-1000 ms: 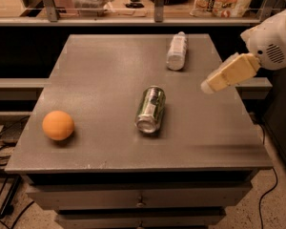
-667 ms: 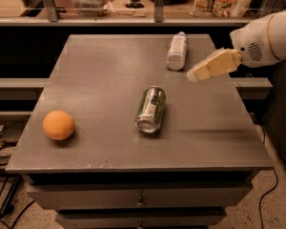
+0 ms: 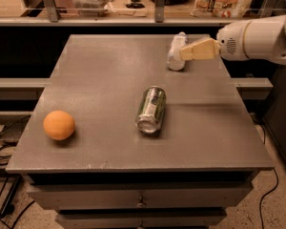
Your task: Move blue plastic bottle near orange
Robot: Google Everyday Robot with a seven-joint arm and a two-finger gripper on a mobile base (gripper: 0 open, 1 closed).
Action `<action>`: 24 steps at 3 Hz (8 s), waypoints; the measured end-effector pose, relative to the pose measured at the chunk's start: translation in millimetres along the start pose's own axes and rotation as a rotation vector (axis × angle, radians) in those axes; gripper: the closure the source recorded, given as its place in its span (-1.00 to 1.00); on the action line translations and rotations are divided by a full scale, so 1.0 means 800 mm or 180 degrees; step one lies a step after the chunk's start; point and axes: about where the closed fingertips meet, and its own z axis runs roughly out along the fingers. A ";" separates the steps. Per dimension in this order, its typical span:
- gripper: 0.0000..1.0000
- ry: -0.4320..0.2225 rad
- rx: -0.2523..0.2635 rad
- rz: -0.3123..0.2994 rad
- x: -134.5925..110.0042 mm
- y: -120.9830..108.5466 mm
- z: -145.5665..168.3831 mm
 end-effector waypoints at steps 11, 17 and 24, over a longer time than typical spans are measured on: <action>0.68 -0.0026 0.0647 0.0230 -0.002 -0.056 0.184; 1.00 -0.0015 -0.0509 -0.0595 -0.037 0.111 0.156; -1.00 0.0157 -0.2004 -0.0798 0.072 0.343 0.143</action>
Offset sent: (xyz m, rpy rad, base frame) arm 0.0084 0.0006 -0.0088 0.0062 0.0334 -0.0310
